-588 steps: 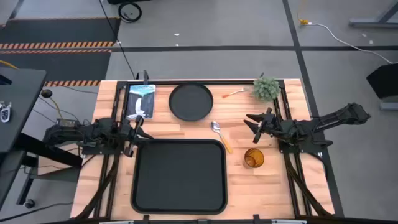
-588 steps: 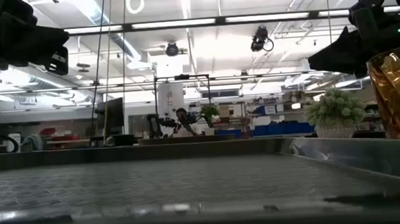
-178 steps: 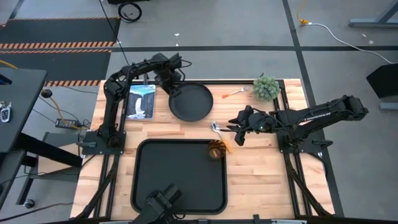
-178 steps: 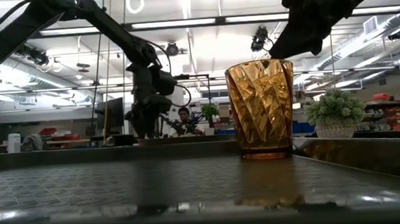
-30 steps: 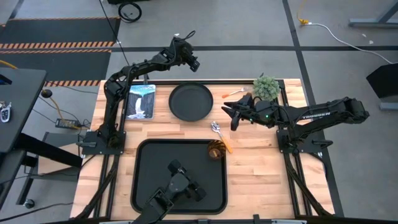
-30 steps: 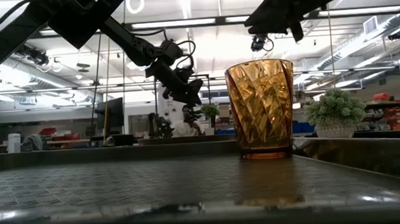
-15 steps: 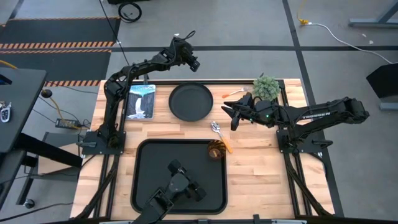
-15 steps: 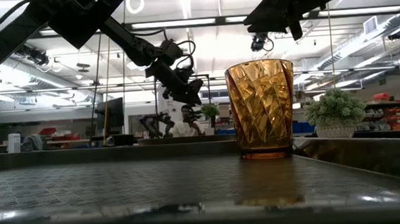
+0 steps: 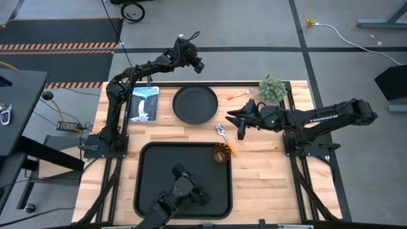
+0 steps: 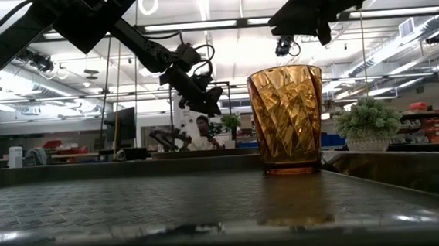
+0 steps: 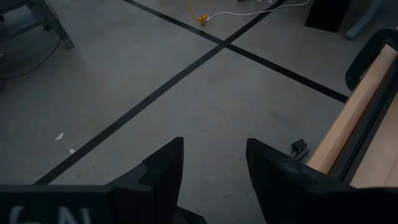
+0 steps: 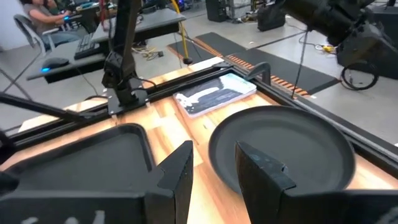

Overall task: Pick and place plate/cup/fork/spoon on tray
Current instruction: Put the black plate on the black tray

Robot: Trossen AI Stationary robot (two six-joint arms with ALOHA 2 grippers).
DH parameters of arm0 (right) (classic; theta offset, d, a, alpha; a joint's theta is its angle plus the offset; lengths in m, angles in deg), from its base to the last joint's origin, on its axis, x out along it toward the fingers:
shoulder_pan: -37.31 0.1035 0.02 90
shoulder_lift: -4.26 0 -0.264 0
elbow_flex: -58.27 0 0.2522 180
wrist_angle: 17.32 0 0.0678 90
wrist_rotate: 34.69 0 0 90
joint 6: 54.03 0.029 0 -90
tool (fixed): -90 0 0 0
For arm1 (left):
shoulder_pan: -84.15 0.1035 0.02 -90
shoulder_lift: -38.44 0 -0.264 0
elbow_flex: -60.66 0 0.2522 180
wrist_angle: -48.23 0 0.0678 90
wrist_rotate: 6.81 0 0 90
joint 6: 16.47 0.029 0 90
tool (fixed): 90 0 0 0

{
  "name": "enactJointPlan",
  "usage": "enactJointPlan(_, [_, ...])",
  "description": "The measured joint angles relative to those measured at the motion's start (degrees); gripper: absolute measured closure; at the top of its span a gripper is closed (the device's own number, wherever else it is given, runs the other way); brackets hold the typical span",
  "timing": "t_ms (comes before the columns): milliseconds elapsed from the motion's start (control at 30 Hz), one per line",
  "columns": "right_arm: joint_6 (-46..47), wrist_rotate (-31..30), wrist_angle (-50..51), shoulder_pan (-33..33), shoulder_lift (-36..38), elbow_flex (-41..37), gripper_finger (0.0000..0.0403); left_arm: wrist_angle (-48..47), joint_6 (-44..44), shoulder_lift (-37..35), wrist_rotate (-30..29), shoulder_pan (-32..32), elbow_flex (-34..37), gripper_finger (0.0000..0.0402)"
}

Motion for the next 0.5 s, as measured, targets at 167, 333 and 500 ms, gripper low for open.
enactJointPlan(167, [-1.65,-0.03,1.47,1.20,0.00,0.00,0.0277,0.01,0.01,0.00,0.01,0.00,0.00,0.0218])
enactJointPlan(333, [-7.79,-3.00,1.40,1.34,0.00,0.00,0.0277,0.02,0.02,0.00,0.01,0.02,0.00,0.0218])
enactJointPlan(500, [-15.79,-7.60,0.30,0.68,0.00,0.00,0.0277,0.02,0.01,0.00,0.00,0.01,0.00,0.0218])
